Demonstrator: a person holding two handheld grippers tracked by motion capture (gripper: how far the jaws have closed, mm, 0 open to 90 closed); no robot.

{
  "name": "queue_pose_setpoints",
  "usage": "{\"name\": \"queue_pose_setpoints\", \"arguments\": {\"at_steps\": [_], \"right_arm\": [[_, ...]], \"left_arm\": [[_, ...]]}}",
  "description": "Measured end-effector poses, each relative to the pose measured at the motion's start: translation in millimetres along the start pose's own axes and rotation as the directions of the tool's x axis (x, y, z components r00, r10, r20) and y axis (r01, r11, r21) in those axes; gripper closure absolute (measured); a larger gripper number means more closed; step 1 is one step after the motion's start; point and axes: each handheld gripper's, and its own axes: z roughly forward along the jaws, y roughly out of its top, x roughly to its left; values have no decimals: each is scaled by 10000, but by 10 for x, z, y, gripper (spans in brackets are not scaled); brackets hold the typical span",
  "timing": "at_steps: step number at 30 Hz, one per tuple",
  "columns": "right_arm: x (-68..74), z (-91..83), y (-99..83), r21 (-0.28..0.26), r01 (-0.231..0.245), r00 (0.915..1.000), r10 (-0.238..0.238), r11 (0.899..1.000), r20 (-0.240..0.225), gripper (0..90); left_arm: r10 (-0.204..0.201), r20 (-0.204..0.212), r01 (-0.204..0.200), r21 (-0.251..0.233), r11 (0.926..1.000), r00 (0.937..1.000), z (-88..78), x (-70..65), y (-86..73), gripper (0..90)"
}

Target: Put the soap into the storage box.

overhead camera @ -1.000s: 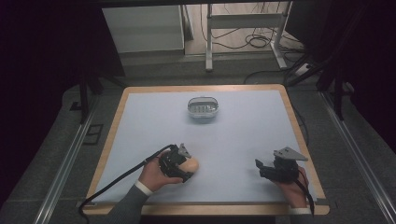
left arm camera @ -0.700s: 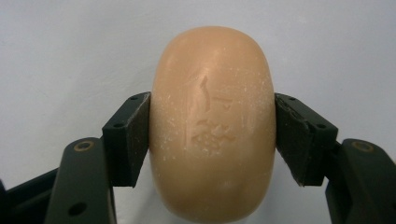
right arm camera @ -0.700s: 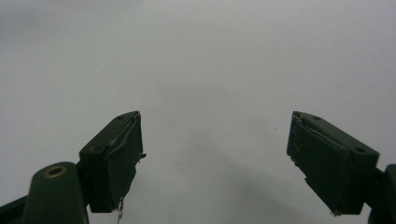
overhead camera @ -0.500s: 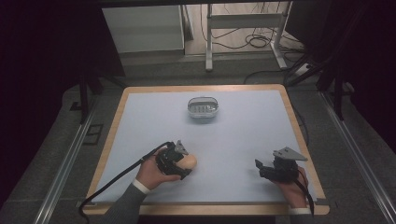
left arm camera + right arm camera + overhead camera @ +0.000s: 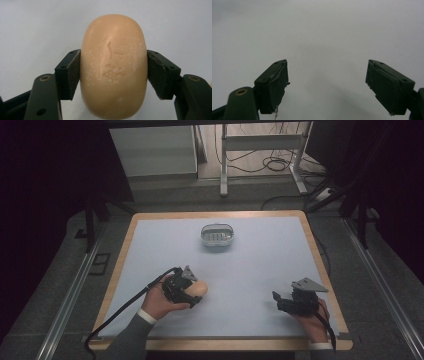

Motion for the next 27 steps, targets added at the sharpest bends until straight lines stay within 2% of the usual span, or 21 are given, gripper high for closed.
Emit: {"name": "queue_pose_setpoints", "arguments": {"at_steps": [14,17,27], "right_arm": [[20,20,-1,42,-40,9999,41,10000,-163,180],[27,28,2,47,-8,9999,8,10000,-159,179],[19,21,5,37,-27,9998,27,10000,-172,179]], "left_arm": [[-194,-159,192,-133,9997,9997,-102,130,9,327],[-247,53,248,-197,9995,9997,-101,177,19,327],[-237,-178,233,-202,9995,9996,-155,271,94,327]]}}
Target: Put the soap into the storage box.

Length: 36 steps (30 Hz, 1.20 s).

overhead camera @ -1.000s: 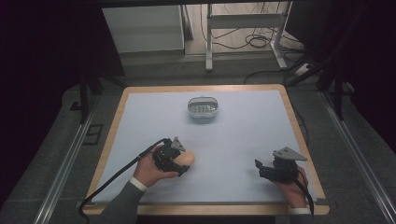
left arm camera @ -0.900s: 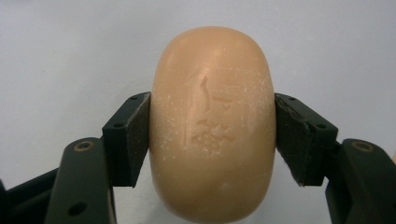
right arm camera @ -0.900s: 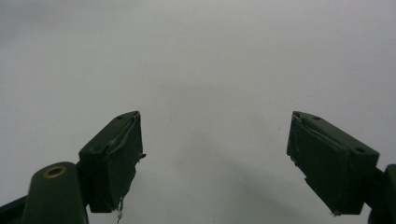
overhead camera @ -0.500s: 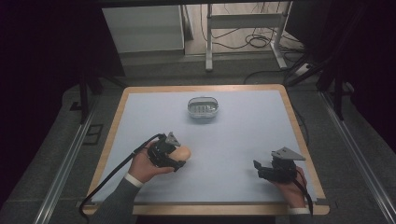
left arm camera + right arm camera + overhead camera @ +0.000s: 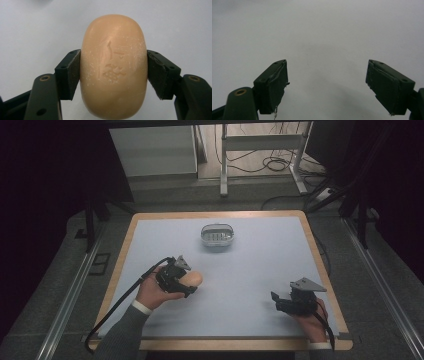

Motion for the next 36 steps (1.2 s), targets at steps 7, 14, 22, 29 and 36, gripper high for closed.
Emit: {"name": "queue_pose_setpoints", "arguments": {"at_steps": [7,14,22,29,36], "right_arm": [[-7,-25,10,-90,-38,10000,39,10000,27,179],[-8,-24,10,-60,-15,10000,16,10000,26,179],[-11,-32,14,-146,-30,10000,30,9999,33,179],[-2,-31,16,-138,27,10000,-27,9999,40,179],[-22,-45,11,-134,-42,10000,43,9999,88,178]], "left_arm": [[45,-133,-46,-41,10000,9999,-47,39,73,327],[205,-181,-207,-106,9997,9996,-79,91,141,327],[247,-281,-247,13,9997,9993,-54,143,171,327],[244,-292,-241,75,9997,9993,-14,180,242,327],[205,-247,-201,153,9997,9995,13,216,263,327]]}}
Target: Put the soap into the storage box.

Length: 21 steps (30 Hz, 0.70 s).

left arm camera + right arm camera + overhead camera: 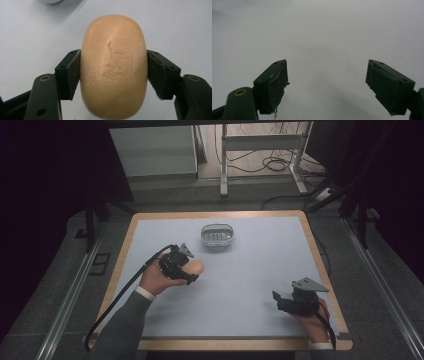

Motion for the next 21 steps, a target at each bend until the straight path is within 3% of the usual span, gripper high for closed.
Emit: {"name": "queue_pose_setpoints", "arguments": {"at_steps": [6,17,21], "right_arm": [[-17,-7,-1,-45,-35,10000,35,10000,34,178],[-11,-7,-9,30,9,10000,-10,10000,74,178],[-11,-31,8,-195,-244,9994,239,9995,-259,179]], "left_arm": [[-161,-25,161,-28,9999,9999,11,54,8,327],[-1,-191,3,78,10000,9998,5,123,110,327],[-80,-137,80,-7,10000,9999,18,170,143,328]]}}
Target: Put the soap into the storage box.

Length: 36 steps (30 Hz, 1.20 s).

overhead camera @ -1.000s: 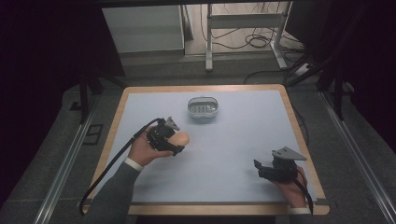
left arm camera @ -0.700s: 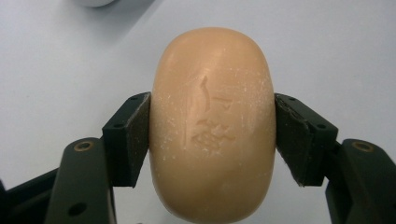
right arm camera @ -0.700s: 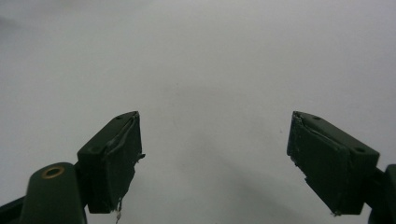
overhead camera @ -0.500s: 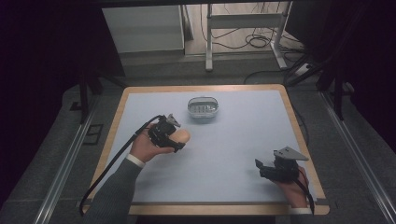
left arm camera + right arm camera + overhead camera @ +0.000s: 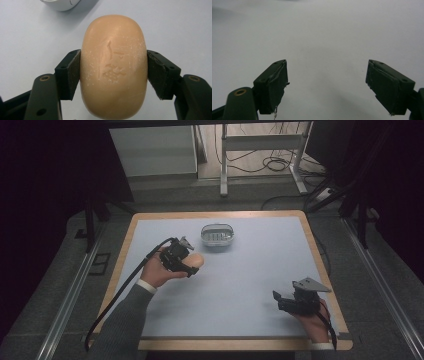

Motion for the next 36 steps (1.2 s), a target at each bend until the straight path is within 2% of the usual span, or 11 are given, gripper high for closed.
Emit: {"name": "queue_pose_setpoints", "arguments": {"at_steps": [3,8,19,24,31,33,36], "right_arm": [[4,-10,8,9,94,9999,-94,10000,144,178],[-12,-5,-4,61,77,9998,-78,10000,161,178],[-41,-27,-6,-46,16,9993,-14,10000,363,179],[-42,-30,-7,-36,45,9994,-44,10000,357,178],[-40,-15,-14,-77,143,9991,-140,9999,413,179],[-41,-10,-17,-48,146,9990,-144,9999,417,179],[-41,-8,-17,-43,154,9990,-152,9999,421,179]], "left_arm": [[156,-111,-155,120,9998,9998,1,22,58,327],[219,-152,-218,18,9998,9996,-25,51,138,327],[623,-351,-621,75,9980,9974,-74,27,281,327],[485,-281,-485,-10,9988,9984,-44,62,315,328],[337,-235,-335,65,9994,9992,2,146,326,327],[403,-319,-398,176,9991,9987,14,166,345,327],[367,-143,-365,132,9992,9992,31,169,396,327]]}}
